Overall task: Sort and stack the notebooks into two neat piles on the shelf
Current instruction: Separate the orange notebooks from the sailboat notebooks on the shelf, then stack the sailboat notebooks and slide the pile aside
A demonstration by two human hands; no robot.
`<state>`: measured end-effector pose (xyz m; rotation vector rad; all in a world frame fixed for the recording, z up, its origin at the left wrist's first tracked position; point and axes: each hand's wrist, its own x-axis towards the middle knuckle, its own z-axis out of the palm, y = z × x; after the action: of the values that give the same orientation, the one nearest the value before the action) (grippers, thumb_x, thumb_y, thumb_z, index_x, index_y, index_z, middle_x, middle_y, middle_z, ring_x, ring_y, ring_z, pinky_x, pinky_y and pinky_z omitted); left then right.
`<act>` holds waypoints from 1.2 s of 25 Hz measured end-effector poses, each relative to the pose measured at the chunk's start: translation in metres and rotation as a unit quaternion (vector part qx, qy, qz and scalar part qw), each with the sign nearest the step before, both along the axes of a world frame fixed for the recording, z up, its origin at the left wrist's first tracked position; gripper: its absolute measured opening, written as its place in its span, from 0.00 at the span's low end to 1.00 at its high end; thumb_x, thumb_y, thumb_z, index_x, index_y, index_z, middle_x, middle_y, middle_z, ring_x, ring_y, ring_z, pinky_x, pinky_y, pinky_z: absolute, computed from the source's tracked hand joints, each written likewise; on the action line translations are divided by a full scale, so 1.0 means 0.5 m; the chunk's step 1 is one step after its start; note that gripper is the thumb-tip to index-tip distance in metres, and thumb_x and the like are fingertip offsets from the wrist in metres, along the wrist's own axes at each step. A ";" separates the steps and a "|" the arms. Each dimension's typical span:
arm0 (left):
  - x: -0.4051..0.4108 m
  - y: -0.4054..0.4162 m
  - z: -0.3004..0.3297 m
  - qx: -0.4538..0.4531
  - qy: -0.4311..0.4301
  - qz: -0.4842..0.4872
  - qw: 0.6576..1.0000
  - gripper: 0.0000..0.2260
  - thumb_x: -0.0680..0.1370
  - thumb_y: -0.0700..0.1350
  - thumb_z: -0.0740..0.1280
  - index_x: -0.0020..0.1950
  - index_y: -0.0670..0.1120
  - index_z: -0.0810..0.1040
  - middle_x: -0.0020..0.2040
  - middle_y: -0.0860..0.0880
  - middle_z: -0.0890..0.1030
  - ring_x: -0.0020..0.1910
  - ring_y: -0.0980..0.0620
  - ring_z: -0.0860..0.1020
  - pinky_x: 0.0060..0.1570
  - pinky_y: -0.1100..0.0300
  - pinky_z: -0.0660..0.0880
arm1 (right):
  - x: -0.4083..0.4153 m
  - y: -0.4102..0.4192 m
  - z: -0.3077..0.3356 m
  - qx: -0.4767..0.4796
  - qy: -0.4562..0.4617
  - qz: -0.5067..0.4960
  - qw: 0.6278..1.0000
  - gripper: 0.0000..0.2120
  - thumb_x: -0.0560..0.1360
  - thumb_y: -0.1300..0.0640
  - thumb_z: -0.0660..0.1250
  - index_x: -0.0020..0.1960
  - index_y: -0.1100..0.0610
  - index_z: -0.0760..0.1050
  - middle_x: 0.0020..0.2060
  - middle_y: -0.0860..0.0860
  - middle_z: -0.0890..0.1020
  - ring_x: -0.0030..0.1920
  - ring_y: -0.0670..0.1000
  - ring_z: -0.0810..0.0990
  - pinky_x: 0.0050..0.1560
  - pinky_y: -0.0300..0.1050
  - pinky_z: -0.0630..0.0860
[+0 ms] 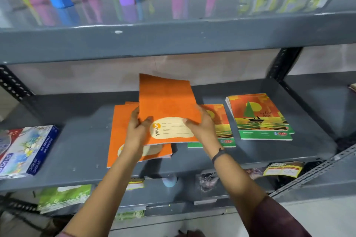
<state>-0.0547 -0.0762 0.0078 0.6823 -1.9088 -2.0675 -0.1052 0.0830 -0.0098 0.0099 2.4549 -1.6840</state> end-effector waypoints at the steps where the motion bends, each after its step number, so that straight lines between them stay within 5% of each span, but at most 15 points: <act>1: 0.016 -0.038 -0.006 -0.034 -0.002 0.027 0.999 0.16 0.76 0.36 0.61 0.63 0.44 0.68 0.47 0.46 0.78 0.45 0.46 0.76 0.38 0.64 0.74 | 0.002 -0.035 0.007 0.006 0.008 0.015 1.000 0.30 0.72 0.61 0.69 0.72 0.56 0.62 0.67 0.55 0.73 0.65 0.53 0.73 0.54 0.30 0.67; 3: 0.050 -0.105 -0.032 -0.131 -0.034 0.060 0.989 0.13 0.73 0.39 0.64 0.56 0.44 0.71 0.41 0.46 0.77 0.45 0.44 0.75 0.37 0.62 0.73 | 0.015 -0.102 0.005 0.063 0.022 0.048 0.997 0.29 0.72 0.65 0.68 0.71 0.56 0.65 0.64 0.55 0.76 0.62 0.54 0.75 0.52 0.29 0.67; 5: 0.080 -0.148 -0.062 -0.251 -0.123 0.055 0.959 0.14 0.70 0.42 0.65 0.54 0.39 0.73 0.45 0.37 0.79 0.46 0.36 0.77 0.40 0.55 0.69 | 0.036 -0.152 -0.023 0.138 0.036 0.092 0.985 0.27 0.72 0.64 0.67 0.70 0.54 0.67 0.64 0.58 0.76 0.63 0.57 0.75 0.62 0.39 0.69; 8: 0.103 -0.161 -0.082 -0.470 -0.261 0.027 0.843 0.15 0.72 0.44 0.66 0.56 0.39 0.73 0.56 0.34 0.74 0.53 0.33 0.74 0.44 0.49 0.70 | 0.049 -0.159 -0.048 0.217 0.066 0.100 0.969 0.23 0.73 0.58 0.67 0.68 0.53 0.70 0.63 0.57 0.76 0.64 0.59 0.73 0.65 0.52 0.71; 10: 0.099 -0.140 -0.066 -0.564 -0.231 0.041 0.792 0.20 0.72 0.47 0.66 0.62 0.41 0.72 0.63 0.37 0.71 0.59 0.35 0.71 0.53 0.45 0.71 | 0.036 -0.111 -0.040 0.245 0.087 0.025 0.965 0.20 0.74 0.52 0.65 0.65 0.53 0.72 0.61 0.56 0.77 0.63 0.59 0.72 0.63 0.55 0.72; 11: 0.087 -0.117 -0.060 -0.567 -0.162 0.039 0.807 0.20 0.73 0.47 0.65 0.64 0.41 0.72 0.64 0.38 0.71 0.60 0.36 0.71 0.57 0.45 0.71 | 0.024 -0.075 -0.038 0.257 0.093 -0.028 0.961 0.19 0.75 0.50 0.64 0.63 0.54 0.73 0.60 0.56 0.77 0.63 0.59 0.72 0.62 0.55 0.72; 14: 0.025 0.009 -0.038 -0.393 0.009 -0.114 0.912 0.19 0.75 0.48 0.59 0.63 0.40 0.73 0.63 0.39 0.76 0.62 0.41 0.73 0.64 0.50 0.70 | -0.012 0.046 -0.054 0.296 0.051 -0.145 0.943 0.19 0.74 0.51 0.65 0.61 0.58 0.73 0.59 0.61 0.77 0.61 0.63 0.73 0.60 0.55 0.72; 18: -0.075 0.158 -0.070 -0.256 -0.080 -0.272 0.924 0.19 0.78 0.50 0.56 0.64 0.41 0.71 0.65 0.39 0.74 0.64 0.41 0.72 0.64 0.53 0.68 | -0.028 0.105 -0.083 0.291 -0.036 -0.107 0.950 0.28 0.73 0.47 0.65 0.69 0.57 0.65 0.68 0.62 0.68 0.67 0.64 0.67 0.64 0.57 0.68; 24: -0.093 0.197 -0.092 -0.196 -0.160 -0.158 0.955 0.16 0.78 0.47 0.55 0.61 0.41 0.73 0.61 0.38 0.77 0.60 0.39 0.74 0.59 0.52 0.71 | -0.031 0.084 -0.078 0.231 -0.047 -0.175 0.956 0.31 0.69 0.46 0.69 0.70 0.49 0.64 0.69 0.55 0.70 0.67 0.64 0.65 0.65 0.56 0.66; 27: -0.103 0.178 -0.088 -0.069 -0.157 -0.078 0.982 0.14 0.76 0.47 0.58 0.55 0.41 0.76 0.57 0.38 0.79 0.55 0.40 0.77 0.59 0.49 0.73 | -0.043 0.072 -0.048 0.127 -0.064 -0.210 0.967 0.27 0.69 0.47 0.70 0.67 0.47 0.69 0.65 0.55 0.76 0.65 0.63 0.67 0.63 0.55 0.68; 30: -0.119 0.172 -0.073 0.082 -0.147 0.014 0.986 0.09 0.75 0.47 0.60 0.46 0.43 0.76 0.48 0.41 0.81 0.42 0.45 0.77 0.44 0.56 0.73 | -0.044 0.059 0.010 0.107 0.008 -0.201 0.974 0.23 0.70 0.48 0.69 0.64 0.46 0.72 0.61 0.54 0.78 0.64 0.60 0.68 0.60 0.52 0.67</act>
<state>-0.1141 0.0099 -0.0284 1.0997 -1.8703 -2.2289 -0.1274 0.1127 -0.0050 0.5584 2.7743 -1.5400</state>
